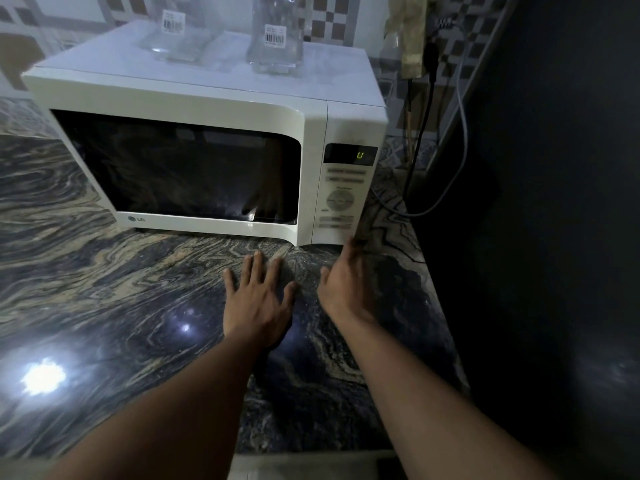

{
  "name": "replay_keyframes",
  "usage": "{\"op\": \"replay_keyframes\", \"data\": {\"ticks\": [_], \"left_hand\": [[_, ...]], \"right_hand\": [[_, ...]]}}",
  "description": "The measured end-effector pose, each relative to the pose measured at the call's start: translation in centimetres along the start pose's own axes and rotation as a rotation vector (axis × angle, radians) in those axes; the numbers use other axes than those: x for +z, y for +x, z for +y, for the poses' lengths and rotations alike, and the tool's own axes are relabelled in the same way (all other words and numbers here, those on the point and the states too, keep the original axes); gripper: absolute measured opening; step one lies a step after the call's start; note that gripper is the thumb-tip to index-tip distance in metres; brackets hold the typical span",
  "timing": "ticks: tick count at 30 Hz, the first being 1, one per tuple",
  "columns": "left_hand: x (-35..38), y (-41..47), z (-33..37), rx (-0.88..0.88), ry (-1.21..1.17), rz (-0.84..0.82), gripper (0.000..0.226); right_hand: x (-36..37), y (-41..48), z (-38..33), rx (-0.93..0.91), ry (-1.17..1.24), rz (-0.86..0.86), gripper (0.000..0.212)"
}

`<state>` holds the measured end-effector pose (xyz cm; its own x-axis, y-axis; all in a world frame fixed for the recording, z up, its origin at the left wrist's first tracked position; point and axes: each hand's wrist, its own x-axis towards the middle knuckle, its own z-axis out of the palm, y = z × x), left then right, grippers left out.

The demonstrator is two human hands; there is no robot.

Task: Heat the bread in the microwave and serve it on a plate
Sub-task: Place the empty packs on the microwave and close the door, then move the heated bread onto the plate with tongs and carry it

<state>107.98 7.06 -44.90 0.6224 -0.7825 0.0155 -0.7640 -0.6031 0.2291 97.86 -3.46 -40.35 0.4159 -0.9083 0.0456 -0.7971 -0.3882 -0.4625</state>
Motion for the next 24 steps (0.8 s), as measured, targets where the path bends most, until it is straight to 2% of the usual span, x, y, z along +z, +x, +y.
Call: {"op": "replay_keyframes", "data": {"ticks": [3,7,15,24], "left_hand": [[0.1,-0.3,0.0,0.010,0.037,-0.029,0.068],[-0.1,-1.2,-0.3,0.018,0.047,-0.065,0.065],[-0.6,-2.1,-0.1,0.004,0.058,-0.056,0.063],[-0.5,-2.1,-0.2,0.005,0.051,-0.059,0.064]], "right_hand": [[1.1,-2.1,1.4,-0.113,-0.187,-0.160,0.061],[1.2,-3.3,2.5,-0.171,-0.266,-0.317,0.061],[2.1,-4.1,3.6,-0.201,-0.285,-0.242,0.061],[2.2,-4.3,3.5,-0.189,-0.313,-0.235,0.060]]}}
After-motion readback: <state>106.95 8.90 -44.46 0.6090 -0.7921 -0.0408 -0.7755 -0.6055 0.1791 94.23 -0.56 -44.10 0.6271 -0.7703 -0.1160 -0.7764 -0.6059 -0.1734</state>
